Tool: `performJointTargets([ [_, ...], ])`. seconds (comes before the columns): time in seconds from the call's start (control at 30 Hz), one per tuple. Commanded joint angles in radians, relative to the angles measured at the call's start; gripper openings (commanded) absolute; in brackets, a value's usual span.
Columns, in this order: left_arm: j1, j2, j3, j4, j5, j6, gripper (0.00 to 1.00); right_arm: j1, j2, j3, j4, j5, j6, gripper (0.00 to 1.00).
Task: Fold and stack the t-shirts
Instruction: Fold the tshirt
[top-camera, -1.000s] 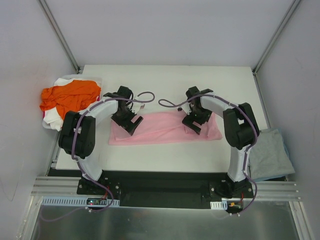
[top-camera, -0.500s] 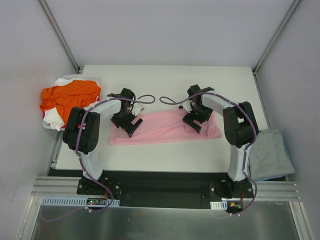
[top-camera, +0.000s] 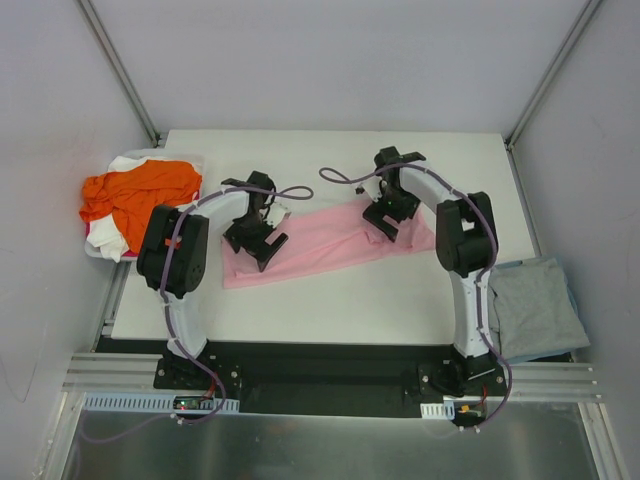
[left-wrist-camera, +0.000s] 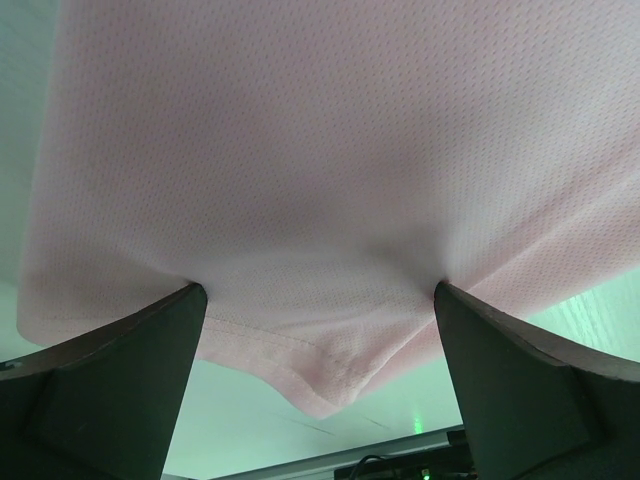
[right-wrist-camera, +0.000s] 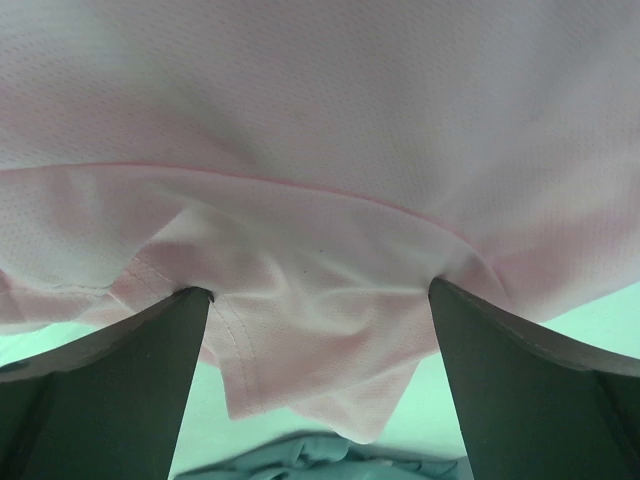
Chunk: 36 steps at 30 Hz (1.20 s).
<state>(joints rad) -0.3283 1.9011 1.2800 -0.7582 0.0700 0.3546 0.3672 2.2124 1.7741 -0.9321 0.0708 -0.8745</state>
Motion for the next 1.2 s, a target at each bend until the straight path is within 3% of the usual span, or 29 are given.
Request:
performJointTargets([
  [0.0,-0.009,0.053,0.070,-0.050,0.042,-0.009,0.99,-0.030,0.085,0.166,-0.017,0.001,-0.023,0.97],
  [0.37,-0.024,0.081,0.120,-0.084,0.088,-0.037,0.99,-0.037,0.285,0.447,0.048,0.021,-0.106,0.96],
  [0.6,-0.090,0.156,0.243,-0.165,0.111,-0.025,0.99,-0.034,0.366,0.586,0.140,0.047,-0.165,0.96],
  [0.8,-0.167,0.203,0.326,-0.224,0.172,-0.037,1.00,-0.031,0.408,0.611,0.232,0.066,-0.208,0.96],
  [1.17,-0.202,0.265,0.395,-0.283,0.284,-0.048,0.99,-0.013,0.394,0.578,0.300,-0.009,-0.264,0.96],
])
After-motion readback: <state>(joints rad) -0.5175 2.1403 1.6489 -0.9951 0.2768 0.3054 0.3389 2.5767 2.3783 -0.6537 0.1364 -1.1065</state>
